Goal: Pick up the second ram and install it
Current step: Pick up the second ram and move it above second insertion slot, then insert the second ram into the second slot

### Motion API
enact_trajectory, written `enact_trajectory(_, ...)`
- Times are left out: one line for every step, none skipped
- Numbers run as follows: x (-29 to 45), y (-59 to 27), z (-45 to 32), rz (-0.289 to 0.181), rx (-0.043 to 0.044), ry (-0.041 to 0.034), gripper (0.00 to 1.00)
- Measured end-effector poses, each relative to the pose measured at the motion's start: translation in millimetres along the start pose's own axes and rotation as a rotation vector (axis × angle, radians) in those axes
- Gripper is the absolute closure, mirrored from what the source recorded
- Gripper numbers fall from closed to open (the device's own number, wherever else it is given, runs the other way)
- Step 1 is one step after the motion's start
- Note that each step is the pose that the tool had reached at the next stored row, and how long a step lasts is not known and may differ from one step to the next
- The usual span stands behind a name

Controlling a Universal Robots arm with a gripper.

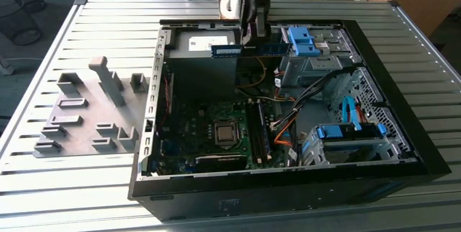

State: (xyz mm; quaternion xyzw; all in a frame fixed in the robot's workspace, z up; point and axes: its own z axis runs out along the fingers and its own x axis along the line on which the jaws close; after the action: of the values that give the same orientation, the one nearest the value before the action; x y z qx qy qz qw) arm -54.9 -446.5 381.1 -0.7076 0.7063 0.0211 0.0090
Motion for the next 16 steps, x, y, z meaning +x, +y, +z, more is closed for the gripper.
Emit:
enact_trajectory(0.0,0.0,0.0,0.0,0.0,0.0,0.86)
enact_trajectory(0.0,0.0,0.0,0.0,0.0,0.0,0.86)
enact_trajectory(0.0,-0.1,0.0,0.0,0.0,0.0,0.86)
enact_trajectory(0.0,-0.1,0.0,0.0,0.0,0.0,0.86)
enact_trajectory(0.0,-0.1,0.0,0.0,0.0,0.0001,0.86)
enact_trajectory(0.0,-0.1,0.0,0.0,0.0,0.0,0.86)
enact_trajectory(0.0,-0.1,0.0,0.0,0.0,0.0,0.86)
enact_trajectory(0.0,-0.1,0.0,0.0,0.0,0.0,0.86)
enact_trajectory(0.0,-0.1,0.0,0.001,0.0,0.0,0.86)
enact_trajectory(0.0,-0.1,0.0,0.003,0.0001,0.0,0.86)
enact_trajectory(0.0,-0.2,0.0,0.007,0.0003,-0.0001,0.86)
enact_trajectory(0.0,-0.2,0.1,0.013,0.0005,-0.0001,0.86)
enact_trajectory(0.0,-0.2,0.1,0.019,0.0007,-0.0002,0.86)
enact_trajectory(0.0,-0.2,0.1,0.026,0.001,-0.0002,0.86)
enact_trajectory(0.0,-0.2,0.2,0.035,0.0014,-0.0004,0.86)
enact_trajectory(0.0,-0.2,0.3,0.043,0.0018,-0.0007,0.86)
